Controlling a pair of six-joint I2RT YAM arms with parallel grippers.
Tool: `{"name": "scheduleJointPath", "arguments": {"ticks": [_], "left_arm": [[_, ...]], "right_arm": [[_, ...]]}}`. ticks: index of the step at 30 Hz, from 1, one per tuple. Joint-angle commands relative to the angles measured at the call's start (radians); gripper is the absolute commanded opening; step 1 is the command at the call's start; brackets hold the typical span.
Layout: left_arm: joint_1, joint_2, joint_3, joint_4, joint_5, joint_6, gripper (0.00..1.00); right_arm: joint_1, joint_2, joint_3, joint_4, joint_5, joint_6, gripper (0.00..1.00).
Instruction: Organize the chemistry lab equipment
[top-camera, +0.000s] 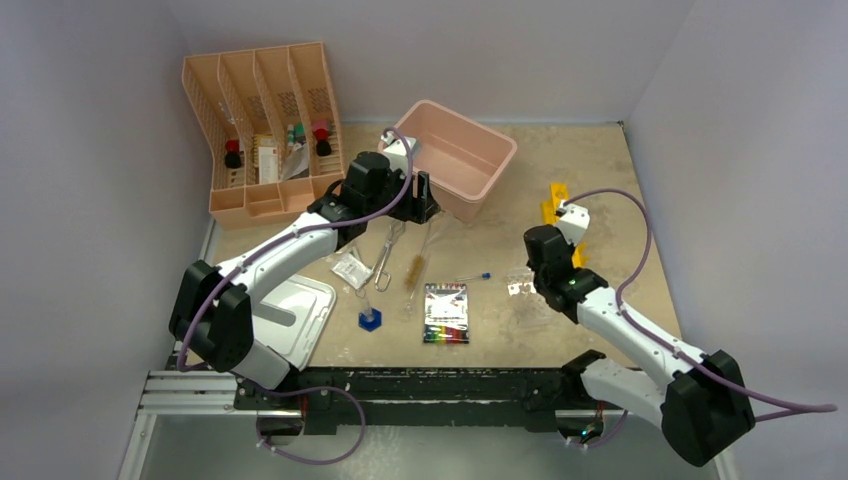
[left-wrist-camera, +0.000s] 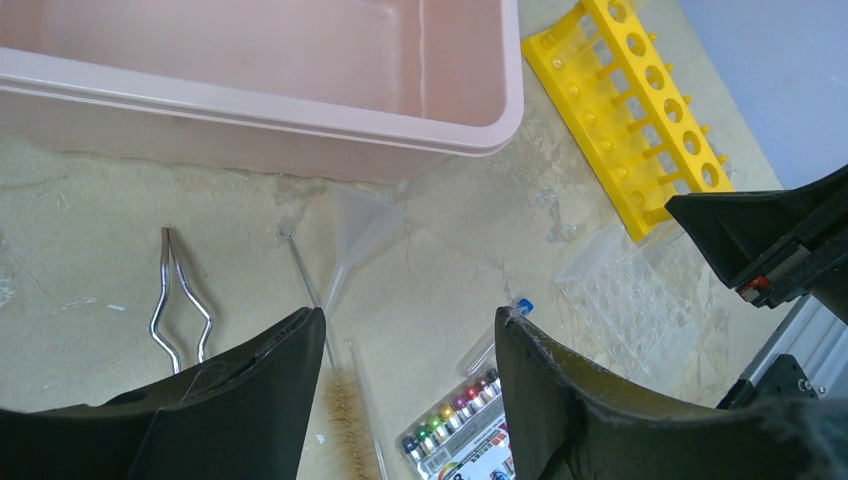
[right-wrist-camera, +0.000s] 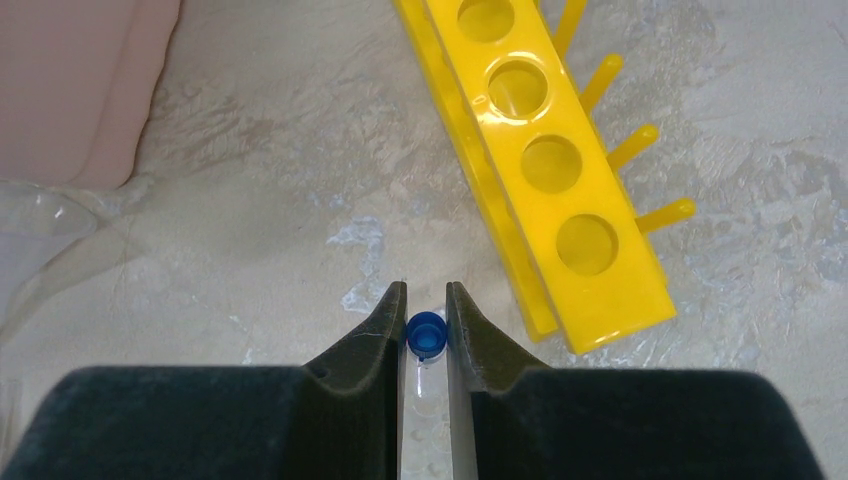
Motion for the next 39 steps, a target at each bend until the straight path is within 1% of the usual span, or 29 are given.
{"name": "scheduleJointPath", "arguments": {"ticks": [1, 11, 14, 16, 19, 21, 25, 28, 30, 33, 37, 39], "left_arm": [[0.002, -0.036, -0.001, 0.05, 0.009, -0.017, 0.63], [0.002, -0.036, -0.014, 0.076, 0.036, -0.043, 0.63], [0.0, -0.03, -0.021, 0.089, 0.092, -0.056, 0.63], [-0.013, -0.018, -0.026, 0.15, 0.152, -0.069, 0.64], [-0.073, -0.003, -0.052, 0.232, 0.21, -0.075, 0.64], [-0.112, 0.003, -0.096, 0.348, 0.229, -0.103, 0.65], [-0.16, 0.028, -0.188, 0.658, 0.225, -0.207, 0.66], [-0.199, 0.066, -0.227, 0.824, 0.236, -0.222, 0.66], [-0.223, 0.094, -0.231, 0.855, 0.232, -0.204, 0.66], [-0.244, 0.134, -0.204, 0.837, 0.22, -0.18, 0.64], [-0.254, 0.183, -0.163, 0.818, 0.211, -0.155, 0.57], [-0.257, 0.195, -0.156, 0.819, 0.227, -0.137, 0.5]], "right_arm": [[0.003, 0.009, 0.004, 0.065, 0.068, -0.032, 0.14], [0.003, 0.007, -0.004, 0.079, 0.099, -0.039, 0.14], [0.001, -0.007, 0.011, 0.063, 0.067, -0.036, 0.14], [0.001, -0.022, 0.043, 0.055, 0.01, -0.051, 0.15], [-0.002, -0.036, 0.123, -0.003, -0.134, -0.033, 0.15], [-0.006, -0.041, 0.169, -0.042, -0.222, -0.002, 0.15], [-0.026, -0.067, 0.213, -0.063, -0.382, 0.067, 0.15], [-0.059, -0.084, 0.237, -0.058, -0.492, 0.118, 0.16], [-0.08, -0.089, 0.258, -0.06, -0.562, 0.139, 0.16], [-0.124, -0.096, 0.28, -0.06, -0.657, 0.165, 0.16], [-0.164, -0.102, 0.295, -0.062, -0.761, 0.192, 0.16], [-0.169, -0.105, 0.297, -0.069, -0.782, 0.196, 0.16]]}}
